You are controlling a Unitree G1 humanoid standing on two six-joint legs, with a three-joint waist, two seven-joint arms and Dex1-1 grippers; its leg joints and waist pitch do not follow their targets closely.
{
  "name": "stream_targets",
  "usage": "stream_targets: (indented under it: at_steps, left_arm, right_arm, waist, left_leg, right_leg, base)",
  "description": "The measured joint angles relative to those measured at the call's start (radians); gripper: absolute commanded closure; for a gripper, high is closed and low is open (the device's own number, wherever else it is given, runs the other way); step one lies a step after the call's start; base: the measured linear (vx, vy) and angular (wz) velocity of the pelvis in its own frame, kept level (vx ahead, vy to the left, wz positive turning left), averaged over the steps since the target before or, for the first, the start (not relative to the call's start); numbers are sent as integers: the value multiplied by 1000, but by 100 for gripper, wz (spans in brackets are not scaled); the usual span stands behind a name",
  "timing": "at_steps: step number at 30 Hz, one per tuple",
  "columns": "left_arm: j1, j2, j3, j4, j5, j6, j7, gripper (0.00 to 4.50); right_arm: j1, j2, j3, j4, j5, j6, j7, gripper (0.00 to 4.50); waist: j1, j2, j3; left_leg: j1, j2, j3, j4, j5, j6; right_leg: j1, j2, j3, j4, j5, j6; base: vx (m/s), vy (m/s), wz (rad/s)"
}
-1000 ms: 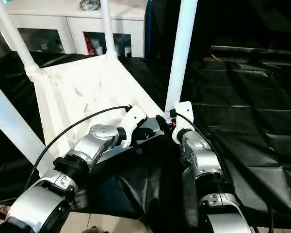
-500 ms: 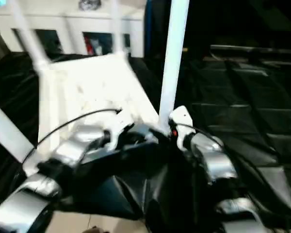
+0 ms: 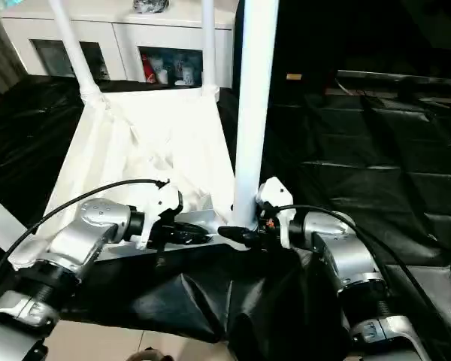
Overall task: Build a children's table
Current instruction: Rotate leg to tighten
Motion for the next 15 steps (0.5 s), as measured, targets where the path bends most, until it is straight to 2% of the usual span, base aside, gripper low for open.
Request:
stream_targets:
  at_steps: [7,9,12,15]
  left_arm:
    - [1,-16,2,0,4,15,39,450]
    - [-35,-65,9,71,33,5,131,450]
    - [-93,-142,15,164,58,1,270,450]
    - [-162,-231,36,271,78,3,420,450]
  right_arm:
    - [9,9,-7,-14,-3,16,-49,178]
    - [-6,57,-41,41,-30,13,-184,178]
    - [-45,117,-89,112,-57,13,-383,178]
    - [-95,192,-149,175,-71,32,-596,178]
  waist:
    - [-2,0,0]
    - [-6,-1,0]
    - [-30,-3,1]
    - [-36,-3,1]
  left_leg:
    - [0,0,0,0,0,0]
    - [1,0,0,2,0,0]
    - [1,-1,0,3,0,0]
    - [1,-1,0,2,0,0]
  right_leg:
    - [0,0,0,0,0,0]
    - [0,0,0,0,0,0]
    - [1,0,1,0,-1,3]
    - [1,0,1,0,-1,3]
  base:
    - [0,0,0]
    - [0,0,0]
    - [0,0,0]
    - [0,0,0]
